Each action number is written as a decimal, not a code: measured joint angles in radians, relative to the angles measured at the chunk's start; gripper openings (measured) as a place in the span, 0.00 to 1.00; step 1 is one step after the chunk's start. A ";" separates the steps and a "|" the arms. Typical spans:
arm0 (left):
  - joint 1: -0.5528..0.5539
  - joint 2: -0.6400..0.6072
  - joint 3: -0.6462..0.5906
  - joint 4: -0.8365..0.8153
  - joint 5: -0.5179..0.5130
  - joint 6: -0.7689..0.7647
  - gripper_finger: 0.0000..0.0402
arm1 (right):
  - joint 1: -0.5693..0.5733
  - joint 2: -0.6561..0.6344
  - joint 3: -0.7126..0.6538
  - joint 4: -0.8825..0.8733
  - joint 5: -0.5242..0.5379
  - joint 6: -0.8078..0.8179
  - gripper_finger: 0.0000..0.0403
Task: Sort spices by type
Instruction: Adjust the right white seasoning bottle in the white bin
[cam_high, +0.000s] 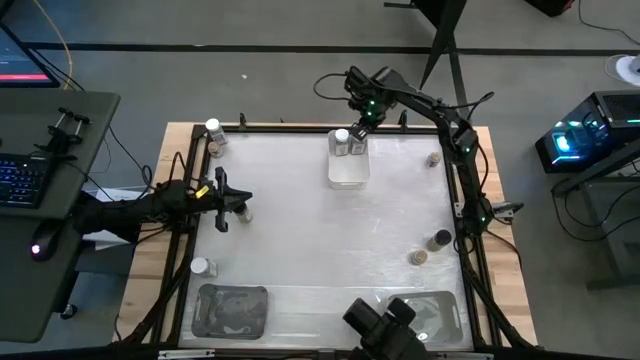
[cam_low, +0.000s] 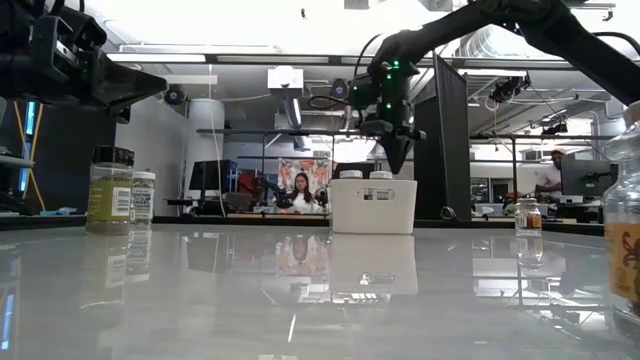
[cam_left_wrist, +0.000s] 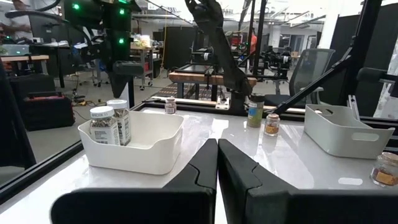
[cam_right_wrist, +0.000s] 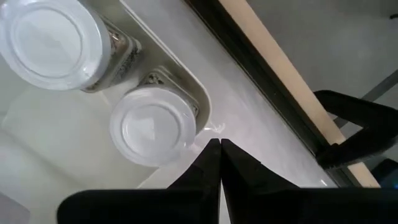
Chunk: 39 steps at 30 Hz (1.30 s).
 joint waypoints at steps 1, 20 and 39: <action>0.000 0.000 0.000 0.000 0.000 0.000 0.00 | 0.000 0.000 0.000 0.000 0.000 0.001 0.00; 0.000 0.000 0.000 0.000 0.000 0.000 0.00 | 0.008 0.000 0.000 -0.014 -0.062 0.039 0.00; 0.000 0.000 0.000 0.000 0.000 0.000 0.00 | 0.045 0.000 0.000 0.031 -0.043 0.023 0.00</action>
